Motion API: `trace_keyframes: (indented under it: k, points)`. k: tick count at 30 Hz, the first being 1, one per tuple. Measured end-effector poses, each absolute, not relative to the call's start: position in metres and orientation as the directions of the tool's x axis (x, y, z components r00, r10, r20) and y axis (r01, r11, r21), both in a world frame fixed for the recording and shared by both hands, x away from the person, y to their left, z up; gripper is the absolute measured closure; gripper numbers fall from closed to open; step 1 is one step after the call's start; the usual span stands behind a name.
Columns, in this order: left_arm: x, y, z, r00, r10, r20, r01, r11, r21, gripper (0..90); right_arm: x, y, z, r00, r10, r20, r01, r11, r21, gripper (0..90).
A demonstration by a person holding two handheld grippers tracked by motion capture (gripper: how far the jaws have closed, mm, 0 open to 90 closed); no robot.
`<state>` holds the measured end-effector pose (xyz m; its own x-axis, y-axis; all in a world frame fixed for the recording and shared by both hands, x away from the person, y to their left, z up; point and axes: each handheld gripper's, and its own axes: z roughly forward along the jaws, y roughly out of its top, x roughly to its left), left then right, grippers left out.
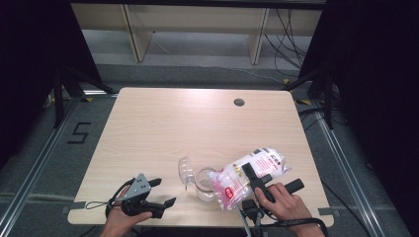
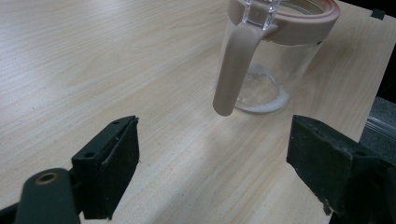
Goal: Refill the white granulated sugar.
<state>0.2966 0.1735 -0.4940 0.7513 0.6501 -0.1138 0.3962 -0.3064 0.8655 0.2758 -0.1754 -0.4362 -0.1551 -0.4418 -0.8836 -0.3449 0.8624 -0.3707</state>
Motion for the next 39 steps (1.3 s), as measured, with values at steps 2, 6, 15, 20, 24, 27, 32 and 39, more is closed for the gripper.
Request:
trace_keyframes:
  k: [2,6,15,20,24,27,32,39]
  points:
    - [0.2966,0.1735,-0.4941,0.751,0.650,-0.115,0.397,-0.305,0.866,16.6,0.2742,-0.1774,-0.4400,-0.185,-0.398,-0.899,-0.318,0.889,-0.328,52.8]
    - [0.2970,0.1741,-0.4939,0.753,0.650,-0.106,0.392,-0.313,0.865,16.6,0.2750,-0.1751,-0.4401,-0.176,-0.428,-0.887,-0.337,0.872,-0.354,53.0]
    - [0.2965,0.1730,-0.4944,0.751,0.649,-0.117,0.398,-0.304,0.865,16.6,0.2751,-0.1737,-0.4370,-0.162,-0.476,-0.864,-0.322,0.853,-0.410,53.3]
    - [0.2966,0.1730,-0.4944,0.752,0.649,-0.117,0.398,-0.305,0.865,16.6,0.2765,-0.1736,-0.4379,-0.166,-0.489,-0.857,-0.312,0.850,-0.425,53.4]
    - [0.2966,0.1730,-0.4944,0.752,0.649,-0.117,0.398,-0.305,0.865,16.6,0.2779,-0.1732,-0.4377,-0.157,-0.503,-0.850,-0.322,0.839,-0.437,53.6]
    - [0.2965,0.1729,-0.4944,0.752,0.649,-0.118,0.398,-0.304,0.865,16.6,0.2776,-0.1718,-0.4360,-0.148,-0.515,-0.844,-0.325,0.832,-0.451,53.7]
    - [0.2966,0.1730,-0.4944,0.751,0.649,-0.118,0.399,-0.304,0.865,16.6,0.2777,-0.1701,-0.4339,-0.151,-0.516,-0.843,-0.326,0.831,-0.451,53.8]
    - [0.2964,0.1727,-0.4944,0.752,0.649,-0.118,0.399,-0.304,0.865,16.6,0.2780,-0.1679,-0.4346,-0.151,-0.527,-0.836,-0.331,0.824,-0.459,54.0]
